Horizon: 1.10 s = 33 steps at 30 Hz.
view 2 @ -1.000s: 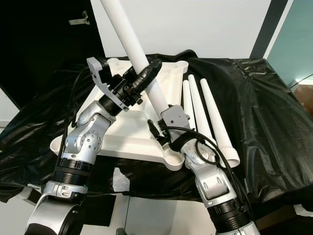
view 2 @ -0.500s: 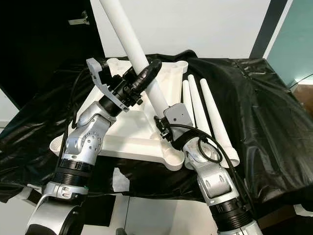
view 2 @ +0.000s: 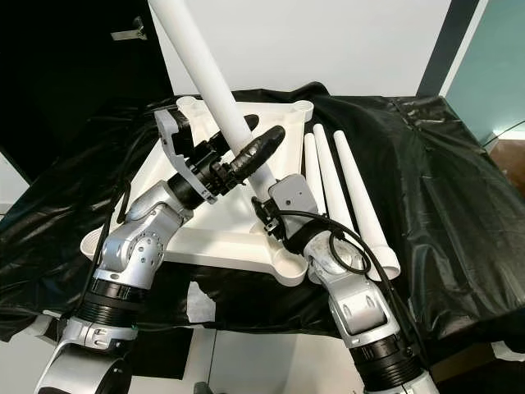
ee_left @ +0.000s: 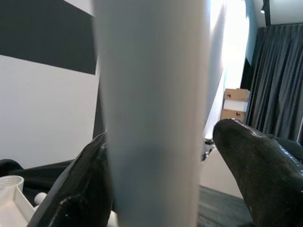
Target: Building children table
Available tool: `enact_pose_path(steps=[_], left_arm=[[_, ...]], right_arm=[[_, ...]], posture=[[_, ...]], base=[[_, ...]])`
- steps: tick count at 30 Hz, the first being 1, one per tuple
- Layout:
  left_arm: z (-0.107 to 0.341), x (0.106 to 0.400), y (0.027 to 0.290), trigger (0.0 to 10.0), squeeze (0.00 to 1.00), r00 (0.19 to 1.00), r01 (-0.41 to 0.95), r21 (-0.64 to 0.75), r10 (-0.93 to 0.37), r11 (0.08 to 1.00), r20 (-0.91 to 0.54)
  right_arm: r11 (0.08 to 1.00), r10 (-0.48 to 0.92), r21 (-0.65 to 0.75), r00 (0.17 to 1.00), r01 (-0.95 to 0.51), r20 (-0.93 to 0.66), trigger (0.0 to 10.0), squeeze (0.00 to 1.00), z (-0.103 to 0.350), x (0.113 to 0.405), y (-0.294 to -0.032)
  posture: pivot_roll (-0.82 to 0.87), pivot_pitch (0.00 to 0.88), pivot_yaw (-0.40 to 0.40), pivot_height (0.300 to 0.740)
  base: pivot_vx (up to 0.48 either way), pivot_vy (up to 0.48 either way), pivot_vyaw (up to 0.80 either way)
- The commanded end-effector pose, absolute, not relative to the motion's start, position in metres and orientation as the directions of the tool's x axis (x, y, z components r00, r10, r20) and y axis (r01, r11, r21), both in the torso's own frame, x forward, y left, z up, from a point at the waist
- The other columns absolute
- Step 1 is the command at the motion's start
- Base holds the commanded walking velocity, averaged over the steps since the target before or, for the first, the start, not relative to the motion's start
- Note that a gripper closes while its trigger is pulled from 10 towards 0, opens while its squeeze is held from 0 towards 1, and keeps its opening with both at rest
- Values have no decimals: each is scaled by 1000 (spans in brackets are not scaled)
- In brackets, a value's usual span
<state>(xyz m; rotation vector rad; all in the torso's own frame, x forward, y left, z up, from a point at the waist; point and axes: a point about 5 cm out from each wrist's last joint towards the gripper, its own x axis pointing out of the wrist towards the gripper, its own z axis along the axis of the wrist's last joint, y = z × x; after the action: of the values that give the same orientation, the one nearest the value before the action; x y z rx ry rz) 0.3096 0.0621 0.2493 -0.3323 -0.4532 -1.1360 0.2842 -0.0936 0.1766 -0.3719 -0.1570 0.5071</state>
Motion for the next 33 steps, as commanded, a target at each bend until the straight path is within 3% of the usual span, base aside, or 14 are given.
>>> enact_pose_path(steps=[1,3,4,5,6,8,9,17,18,24,25,28,32,33], left_arm=[[254,308,63,5412,0,254,946,42,-817,322,518],[257,312,64,5412,0,285,936,24,-794,352,536],[260,315,64,0,0,303,931,0,-774,364,556],[260,315,64,0,0,303,931,0,-774,364,556],[262,315,64,0,0,303,933,-13,-764,360,570],[262,315,64,0,0,303,933,-13,-764,360,570],[264,314,63,0,0,291,939,-19,-764,343,576],[264,305,57,0,0,215,967,-6,-796,256,566],[263,304,57,0,0,206,970,-7,-799,245,565],[262,302,57,0,0,188,974,-5,-804,225,563],[262,302,56,0,0,180,976,-3,-806,216,564],[262,302,56,0,0,180,976,-3,-806,216,564],[261,301,55,0,0,162,981,2,-814,196,557],[261,300,55,0,0,158,981,5,-818,193,554]], right_arm=[[802,514,-381,856,-459,51,0,0,175,281,-89],[803,510,-385,859,-456,48,0,0,174,280,-89],[806,504,-386,862,-450,47,0,0,173,279,-88],[806,504,-386,862,-450,47,0,0,173,279,-88],[809,497,-388,866,-442,49,4667,0,173,279,-87],[809,497,-388,866,-442,49,4667,0,173,279,-87],[813,490,-389,870,-434,54,10000,0,173,279,-87],[820,466,-408,882,-402,69,10000,0,177,283,-89],[814,483,-401,873,-419,68,10000,1000,179,282,-89],[795,527,-392,847,-463,67,10000,1000,185,282,-87],[776,562,-386,825,-498,65,10000,63,190,281,-87],[776,562,-386,825,-498,65,10000,63,190,281,-87],[678,693,-377,719,-631,42,10000,0,208,278,-98],[615,747,-384,665,-689,3,8157,0,214,275,-107]], posture=[[-122,9,41,740],[-122,9,42,740],[-124,9,43,740],[-124,9,43,740],[-126,8,46,740],[-126,8,46,740],[-128,7,48,740],[-129,4,49,740],[-128,4,46,740],[-126,4,45,740],[-125,5,45,740],[-125,5,45,740],[-123,0,43,740],[-121,0,43,740]], base=[[0,0,0],[0,0,0],[0,0,0],[0,0,0],[0,0,0],[0,0,0],[0,0,0],[0,0,0],[0,0,0],[0,0,0],[0,0,0],[0,0,0],[0,0,0],[0,0,0]])
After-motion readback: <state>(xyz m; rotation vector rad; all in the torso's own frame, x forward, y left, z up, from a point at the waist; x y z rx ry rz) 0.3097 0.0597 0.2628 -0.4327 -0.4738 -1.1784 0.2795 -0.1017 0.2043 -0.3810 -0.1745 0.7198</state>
